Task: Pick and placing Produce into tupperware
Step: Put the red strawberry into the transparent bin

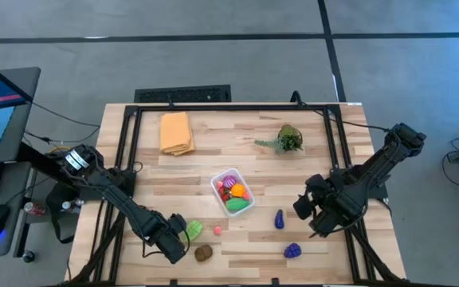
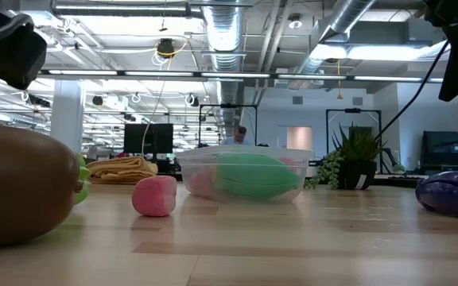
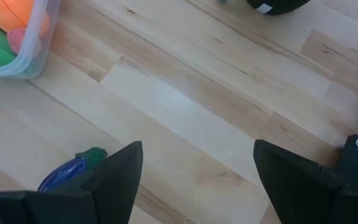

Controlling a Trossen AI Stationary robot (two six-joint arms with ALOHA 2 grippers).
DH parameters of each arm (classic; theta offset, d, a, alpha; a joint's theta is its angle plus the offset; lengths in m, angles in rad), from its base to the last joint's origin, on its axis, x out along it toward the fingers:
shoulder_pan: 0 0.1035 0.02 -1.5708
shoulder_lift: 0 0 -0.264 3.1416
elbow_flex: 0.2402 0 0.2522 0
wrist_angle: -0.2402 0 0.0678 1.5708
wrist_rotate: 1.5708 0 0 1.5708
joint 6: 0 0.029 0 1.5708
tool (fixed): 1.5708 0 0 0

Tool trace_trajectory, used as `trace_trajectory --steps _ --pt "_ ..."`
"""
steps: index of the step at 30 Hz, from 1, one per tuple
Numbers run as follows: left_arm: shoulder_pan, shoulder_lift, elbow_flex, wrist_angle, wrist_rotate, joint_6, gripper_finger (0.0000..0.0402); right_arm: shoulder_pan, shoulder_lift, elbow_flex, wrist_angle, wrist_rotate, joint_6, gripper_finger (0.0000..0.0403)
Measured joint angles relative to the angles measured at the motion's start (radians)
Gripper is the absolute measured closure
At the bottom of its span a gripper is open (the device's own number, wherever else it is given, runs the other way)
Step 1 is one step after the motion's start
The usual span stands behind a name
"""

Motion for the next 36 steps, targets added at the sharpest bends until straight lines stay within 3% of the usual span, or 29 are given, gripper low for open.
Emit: trace_trajectory --steps 25,36 --pt "-0.004 0.057 0.002 -0.019 0.026 0.074 0.0169 -0.018 0.0 0.0 0.002 0.0 -0.026 0.0075" --pt "-0.004 0.057 0.0 -0.03 0.02 0.071 0.0236 -0.024 0.0 0.0 0.002 0.002 -0.046 0.0075"
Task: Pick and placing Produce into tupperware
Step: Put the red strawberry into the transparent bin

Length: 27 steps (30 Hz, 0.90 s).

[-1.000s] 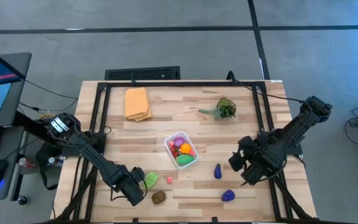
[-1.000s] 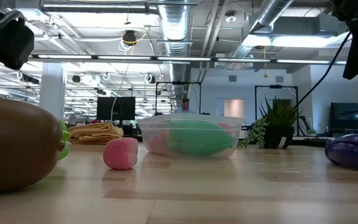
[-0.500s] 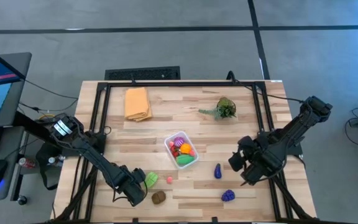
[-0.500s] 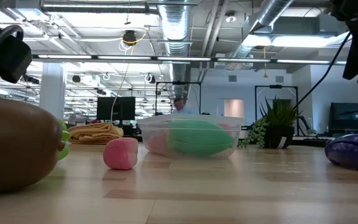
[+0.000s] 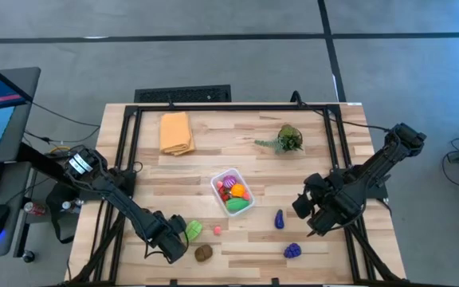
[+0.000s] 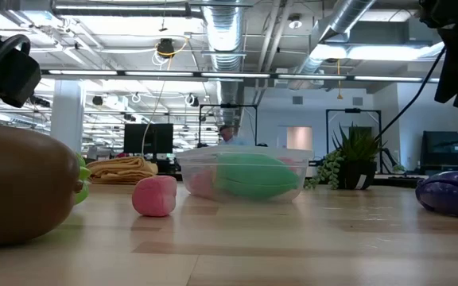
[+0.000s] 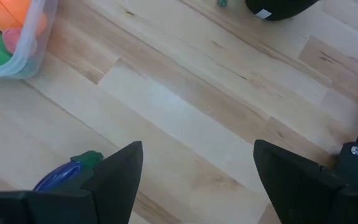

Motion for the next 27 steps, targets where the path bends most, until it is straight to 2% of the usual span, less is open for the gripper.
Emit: trace_trajectory --steps 5,27 --pt "0.0 0.0 0.0 0.001 -0.002 -0.005 0.0247 0.0 0.0 0.0 0.0 0.001 -0.001 0.0075" --pt "0.002 0.002 0.038 0.009 -0.016 -0.019 0.0248 0.0 0.0 0.0 0.0 0.006 -0.006 0.0075"
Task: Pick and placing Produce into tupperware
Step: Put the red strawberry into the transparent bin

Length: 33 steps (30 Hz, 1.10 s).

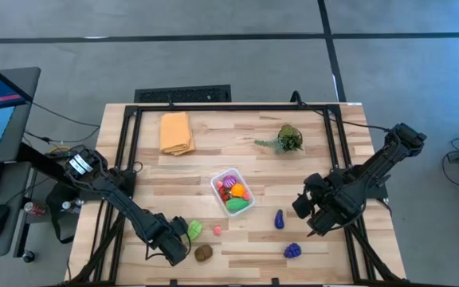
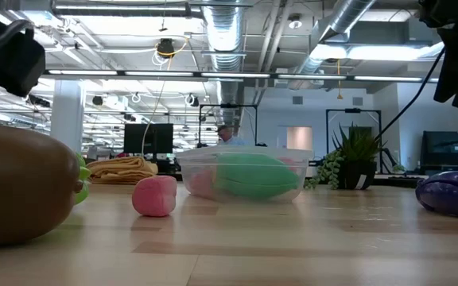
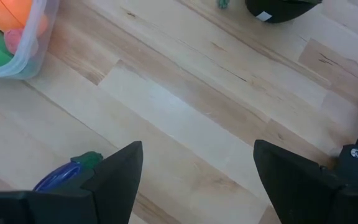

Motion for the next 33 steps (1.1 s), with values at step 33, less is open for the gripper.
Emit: trace_trajectory --steps 33 --pt "0.131 -0.002 0.502 -0.407 -0.341 0.333 0.0248 0.002 0.0 0.0 0.038 0.016 -0.001 0.0075"
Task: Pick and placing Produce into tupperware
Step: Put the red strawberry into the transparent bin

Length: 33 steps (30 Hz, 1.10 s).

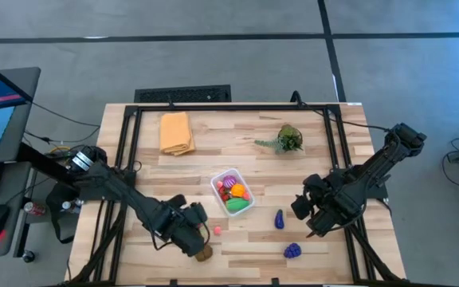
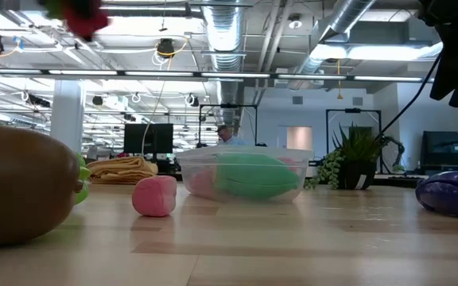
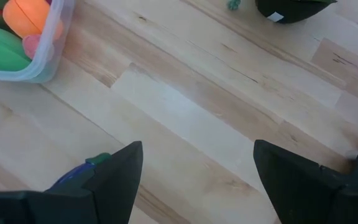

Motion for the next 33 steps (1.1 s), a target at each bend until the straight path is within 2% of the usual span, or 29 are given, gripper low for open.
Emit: trace_trajectory --steps 7,22,29,33 --pt "0.031 0.0 0.053 0.029 -0.163 0.158 0.0248 0.0 0.0 0.0 0.0 0.0 0.0 0.0075" --pt "0.111 -0.001 0.057 0.154 -0.433 0.5 0.0248 0.0 0.0 0.0 -0.013 0.003 -0.002 0.0075" --pt "0.192 0.0 0.035 0.19 -0.445 0.596 0.0248 0.0 0.0 0.0 -0.018 0.003 -0.002 0.0075" --pt "0.241 0.006 -0.004 0.248 -0.393 0.646 0.0248 0.0 0.0 0.0 -0.016 0.003 -0.001 0.0075"
